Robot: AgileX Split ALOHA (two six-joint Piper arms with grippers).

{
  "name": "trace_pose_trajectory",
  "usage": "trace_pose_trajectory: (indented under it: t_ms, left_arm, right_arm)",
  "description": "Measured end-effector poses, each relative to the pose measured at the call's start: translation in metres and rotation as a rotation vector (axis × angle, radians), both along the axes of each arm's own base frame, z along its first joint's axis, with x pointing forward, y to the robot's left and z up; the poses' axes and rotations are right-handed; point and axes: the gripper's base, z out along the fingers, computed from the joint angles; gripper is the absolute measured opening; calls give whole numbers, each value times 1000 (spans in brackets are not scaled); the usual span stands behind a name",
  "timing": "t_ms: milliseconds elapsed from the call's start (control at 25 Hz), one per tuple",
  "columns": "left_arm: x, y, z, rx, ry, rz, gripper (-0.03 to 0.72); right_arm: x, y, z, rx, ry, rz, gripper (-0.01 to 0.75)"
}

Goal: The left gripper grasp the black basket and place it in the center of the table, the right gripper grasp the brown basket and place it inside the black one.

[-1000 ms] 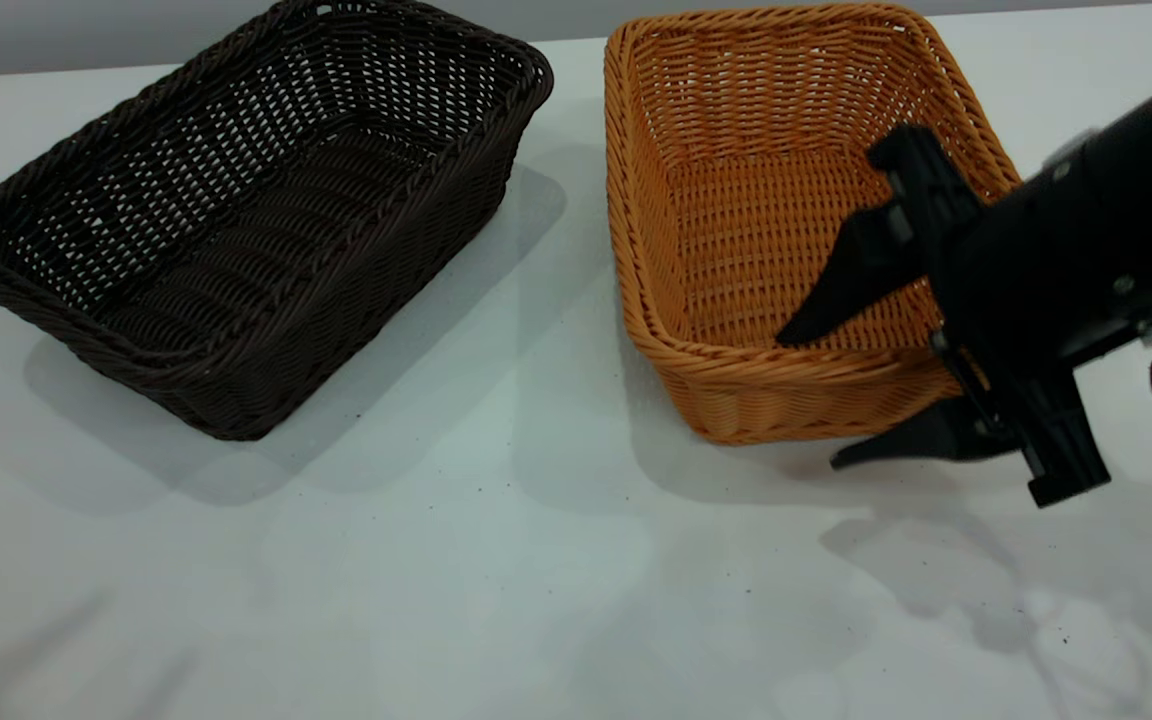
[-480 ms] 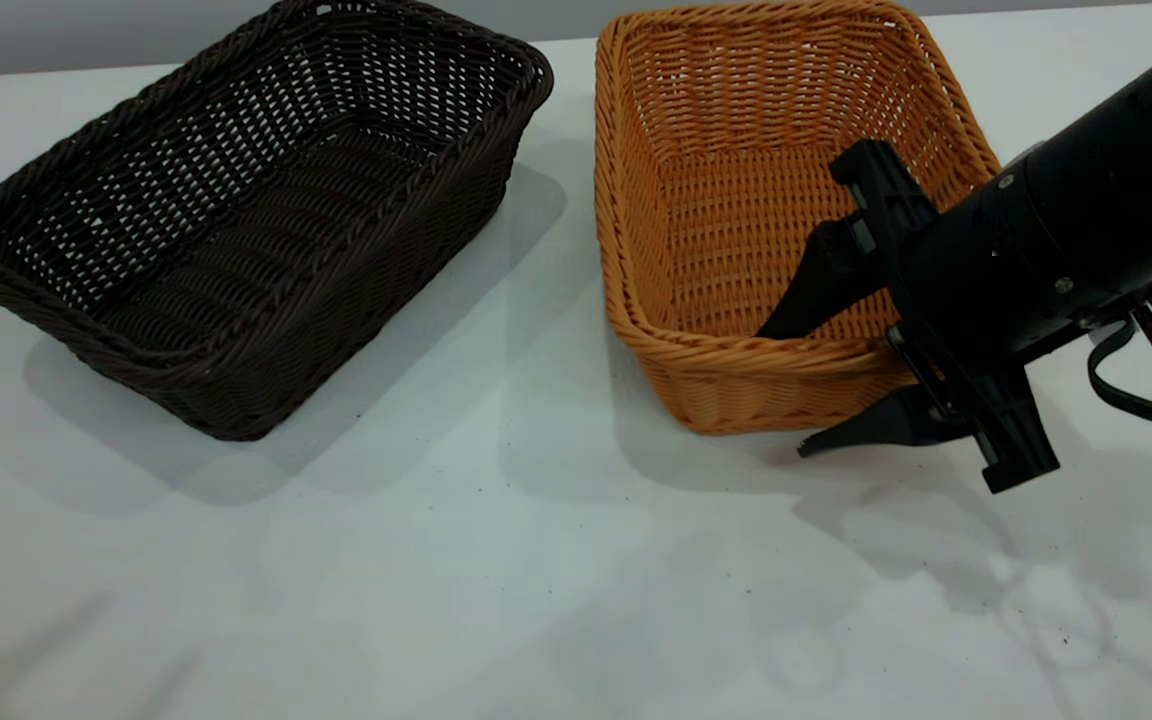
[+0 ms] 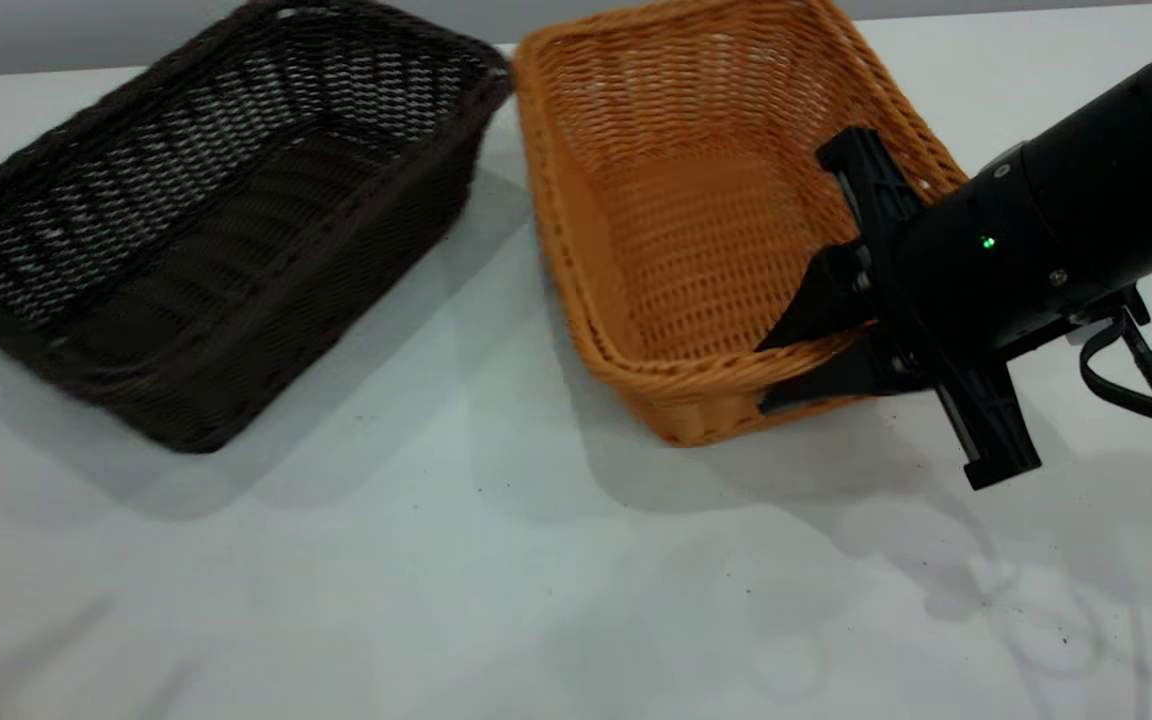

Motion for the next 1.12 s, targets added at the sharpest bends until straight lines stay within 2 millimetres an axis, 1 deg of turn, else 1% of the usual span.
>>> trace_pose_trajectory:
  t_ms: [160, 360, 480, 640, 800, 960, 1120]
  left_arm:
    - [0, 0, 0, -1, 0, 0, 437]
    - [0, 0, 0, 0, 2, -1, 437]
    - [0, 0, 0, 0, 4, -3, 437]
    - [0, 0, 0, 4, -2, 4, 437]
    - [2, 2, 2, 2, -24, 21, 437]
    - [2, 2, 2, 2, -24, 21, 437]
    - [2, 2, 2, 2, -24, 21, 437]
  right_arm:
    - [-1, 0, 0, -6, -25, 44, 120]
    - [0, -2, -2, -37, -27, 31, 118]
    - [1, -7, -4, -65, -21, 3, 115]
    - [-9, -24, -11, -100, 23, 0, 111]
    - [-19, -48, -17, -129, 64, 8, 115]
    - [-19, -63, -18, -146, 60, 63, 118]
    - [-18, -73, -11, -179, 24, 96, 118]
